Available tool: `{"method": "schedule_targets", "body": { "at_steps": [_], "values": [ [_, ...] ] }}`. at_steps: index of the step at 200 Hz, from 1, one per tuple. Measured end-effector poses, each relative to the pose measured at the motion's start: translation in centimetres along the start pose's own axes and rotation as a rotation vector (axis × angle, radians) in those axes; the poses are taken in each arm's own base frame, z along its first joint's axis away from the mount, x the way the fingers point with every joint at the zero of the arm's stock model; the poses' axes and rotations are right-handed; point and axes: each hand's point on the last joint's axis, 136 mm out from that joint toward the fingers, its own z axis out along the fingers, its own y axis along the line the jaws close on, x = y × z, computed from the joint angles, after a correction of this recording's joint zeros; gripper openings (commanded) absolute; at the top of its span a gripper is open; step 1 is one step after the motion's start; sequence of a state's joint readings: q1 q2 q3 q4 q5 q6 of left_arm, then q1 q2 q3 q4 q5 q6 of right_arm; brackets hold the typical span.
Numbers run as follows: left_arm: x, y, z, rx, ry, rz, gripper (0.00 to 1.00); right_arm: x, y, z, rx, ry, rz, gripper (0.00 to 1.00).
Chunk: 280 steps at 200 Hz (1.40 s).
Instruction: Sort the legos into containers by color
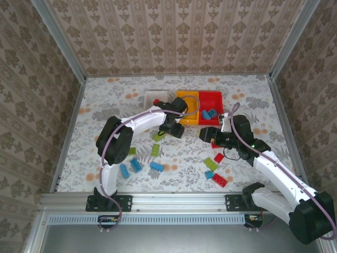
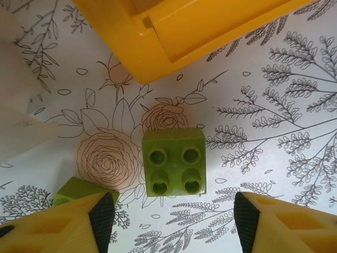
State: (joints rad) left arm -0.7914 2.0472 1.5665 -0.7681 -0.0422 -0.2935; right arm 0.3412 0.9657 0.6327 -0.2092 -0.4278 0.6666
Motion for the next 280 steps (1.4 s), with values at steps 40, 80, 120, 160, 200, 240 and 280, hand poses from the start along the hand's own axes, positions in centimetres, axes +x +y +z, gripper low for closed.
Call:
{"method": "schedule_targets", "body": {
  "at_steps": [40,80,120,160,200,240,280],
  "values": [
    [0.1,-0.1,2.0,-0.009,0.035,0.005,0.54,0.1,0.0,0.1,-0.003,0.006,0.002,0.77],
    [-0.3,-0.3,2.9,-0.004,0.039,0.013,0.29,0.2,-0.1,0.3,0.001,0.015,0.010,0.76],
    [-0.1,-0.4,2.2,-0.012,0.024,0.011,0.21,0.2,-0.1,0.2,-0.002,0.014,0.007,0.76],
    [-1.6,-1.3,-3.9,0.021,-0.088,-0.008,0.20,-1.1,0.7,-1.2,-0.008,-0.073,-0.028,0.76],
    [-8.8,-2.9,-9.4,0.101,-0.277,-0.042,0.22,-2.9,0.8,-1.9,0.013,-0.168,-0.049,0.75],
    [-14.1,-2.8,-6.9,0.139,-0.306,-0.077,0.27,-3.4,0.2,-1.9,0.050,-0.192,-0.048,0.75],
    [-13.8,-2.1,-1.2,0.164,-0.197,-0.118,0.44,-3.6,-0.1,-2.0,0.070,-0.206,-0.046,0.76]
  ]
}}
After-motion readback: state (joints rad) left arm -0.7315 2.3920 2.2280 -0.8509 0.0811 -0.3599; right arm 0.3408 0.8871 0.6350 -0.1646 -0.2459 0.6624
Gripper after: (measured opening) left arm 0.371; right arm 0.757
